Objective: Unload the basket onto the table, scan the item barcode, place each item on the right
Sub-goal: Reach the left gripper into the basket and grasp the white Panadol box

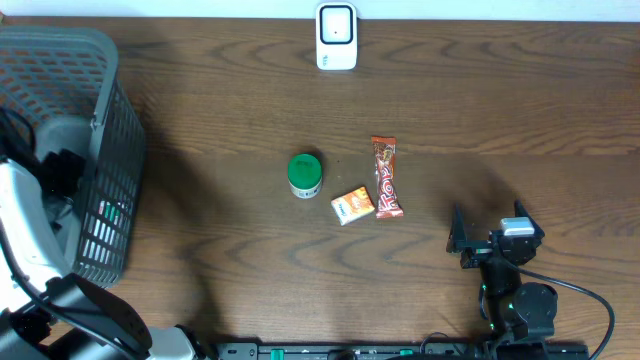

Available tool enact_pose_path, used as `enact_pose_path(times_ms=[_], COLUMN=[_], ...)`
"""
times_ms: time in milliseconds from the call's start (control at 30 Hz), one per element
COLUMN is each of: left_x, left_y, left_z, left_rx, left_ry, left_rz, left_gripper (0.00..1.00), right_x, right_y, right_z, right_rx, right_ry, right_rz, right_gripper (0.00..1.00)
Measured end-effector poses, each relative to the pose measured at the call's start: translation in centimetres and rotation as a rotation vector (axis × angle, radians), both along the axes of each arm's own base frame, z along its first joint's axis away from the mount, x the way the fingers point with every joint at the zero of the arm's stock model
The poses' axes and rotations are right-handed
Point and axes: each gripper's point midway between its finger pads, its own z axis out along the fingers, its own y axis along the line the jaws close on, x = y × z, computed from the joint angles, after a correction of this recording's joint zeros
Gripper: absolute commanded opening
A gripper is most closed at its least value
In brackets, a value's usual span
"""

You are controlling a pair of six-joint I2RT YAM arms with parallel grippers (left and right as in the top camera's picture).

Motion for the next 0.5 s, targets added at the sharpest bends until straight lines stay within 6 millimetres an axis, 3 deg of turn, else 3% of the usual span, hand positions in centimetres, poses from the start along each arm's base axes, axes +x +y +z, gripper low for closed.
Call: enact_pose_path(times_ms=[133,200,267,300,500], left_x=[-1.3,-2.1,-2.7,-3.1,-4.2], left_y=[-0.3,-0.7,-1.2,-1.5,-2.4], left_z=[-2.5,-3.3,-3.8,-3.9,-4.0], left_rx=[-0.016,-0.033,-0.053,-0.065,-0.099], left_ry=[0.045,0.071,0.096,0.111,0.156], left_rz=[0.014,0.028,0.034,0.04,0.051], left_gripper=[0.91,0.74,0.45,0.36,0.25], right_x=[0.0,0.0,0.0,0.0,0.0], right_y=[0.0,0.0,0.0,0.0,0.0], right_z=[0.0,0.0,0.0,0.0,0.0], right_rx=[0.0,0.0,0.0,0.0,0.0], right_ry=[0.0,0.0,0.0,0.0,0.0], right_rz=[0.0,0.0,0.0,0.0,0.0], right_gripper=[0.99,0.99,0.99,0.99,0.99])
